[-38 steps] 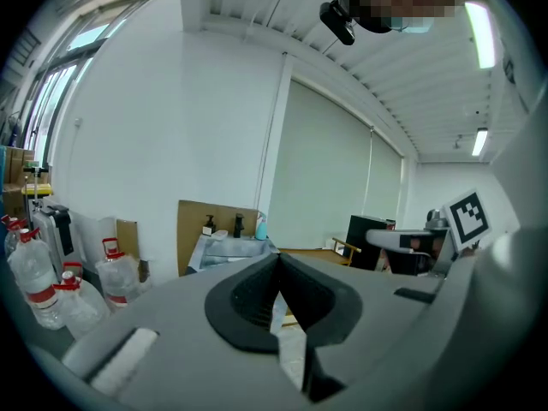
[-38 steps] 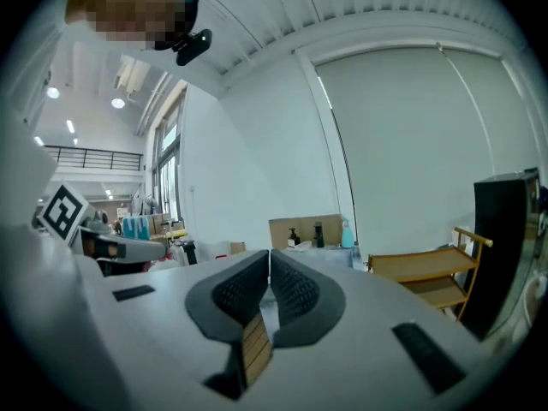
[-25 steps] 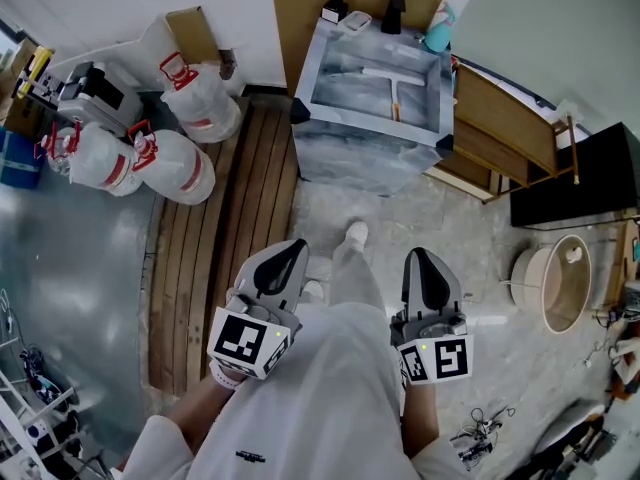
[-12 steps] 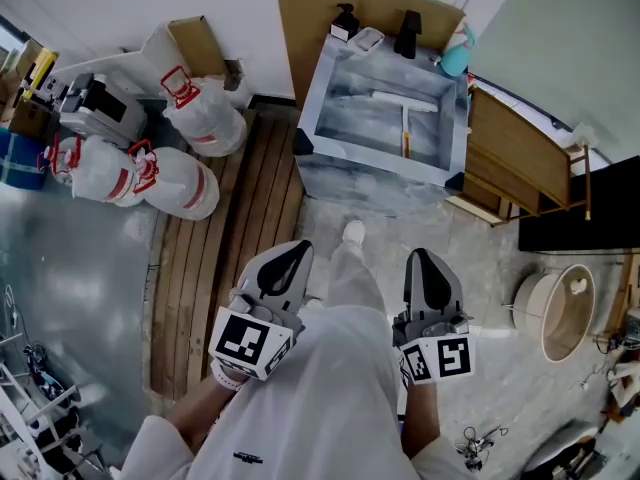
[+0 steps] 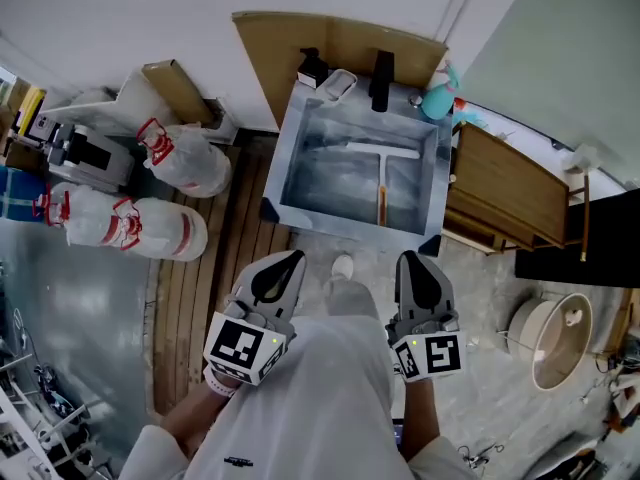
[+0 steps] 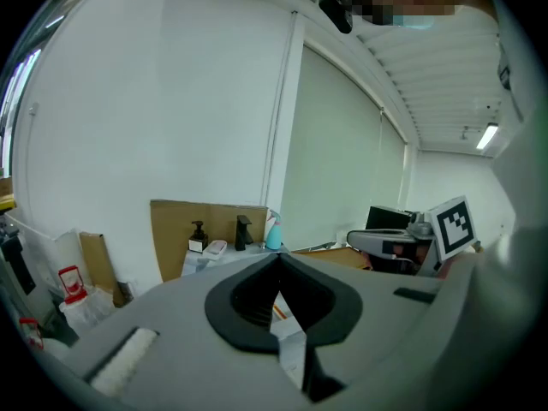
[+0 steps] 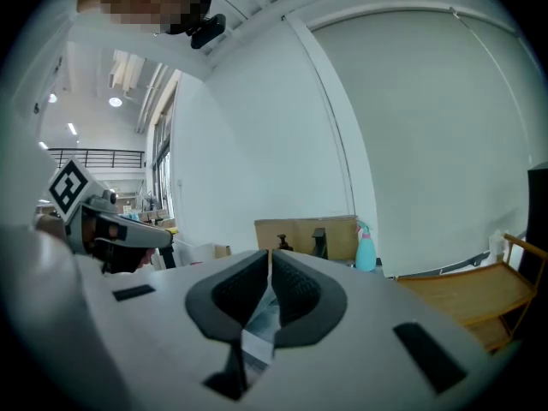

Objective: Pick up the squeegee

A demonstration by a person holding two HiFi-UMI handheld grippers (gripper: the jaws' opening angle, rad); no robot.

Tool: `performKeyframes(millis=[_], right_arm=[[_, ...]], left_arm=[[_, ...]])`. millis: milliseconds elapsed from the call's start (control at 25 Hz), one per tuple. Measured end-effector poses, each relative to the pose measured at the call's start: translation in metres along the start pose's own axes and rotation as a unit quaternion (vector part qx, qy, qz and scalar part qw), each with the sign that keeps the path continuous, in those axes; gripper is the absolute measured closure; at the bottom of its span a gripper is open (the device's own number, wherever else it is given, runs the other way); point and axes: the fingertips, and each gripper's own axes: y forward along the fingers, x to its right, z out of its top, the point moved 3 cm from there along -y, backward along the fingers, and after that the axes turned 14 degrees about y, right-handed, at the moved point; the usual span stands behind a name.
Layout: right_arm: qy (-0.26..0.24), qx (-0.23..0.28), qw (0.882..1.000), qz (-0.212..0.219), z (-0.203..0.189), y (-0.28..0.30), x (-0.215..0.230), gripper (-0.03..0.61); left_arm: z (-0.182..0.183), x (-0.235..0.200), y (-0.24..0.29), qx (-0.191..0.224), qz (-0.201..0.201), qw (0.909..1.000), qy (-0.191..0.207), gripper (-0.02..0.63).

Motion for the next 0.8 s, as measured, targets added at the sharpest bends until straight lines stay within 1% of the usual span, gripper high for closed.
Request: performKeyframes(millis=[120,240,400,680,800], right_arm=[[0.012,-0.012,1.0,0.005,0.006,0.032,0.029,0.571],[0.014,-0.025,1.0,0.013,0.009,0.059,0.045,0.569],[0.015,-0.036,0.999,0.017,0.014,0.079,0.051,0.569],[0.02,-0.058,0.998,-0.005,0.011,0.1,0.062,0.569],[0.034,-0.07,0.997,-0.013,0.01,0.106,0.067,0.569]], left_arm=[[0.011,-0.011,0.035,-0.006,0.005,1.0,0.005,0.615],[0.017,-0.02,0.058,-0.008,0.013,0.9999,0.005,0.615],[0.017,-0.027,0.076,-0.017,0.013,0.9998,-0.007,0.615],[0.019,-0.039,0.098,-0.015,0.006,0.9998,-0.009,0.615],[0.022,-0.041,0.104,-0.014,0.002,0.9998,-0.011,0.615]])
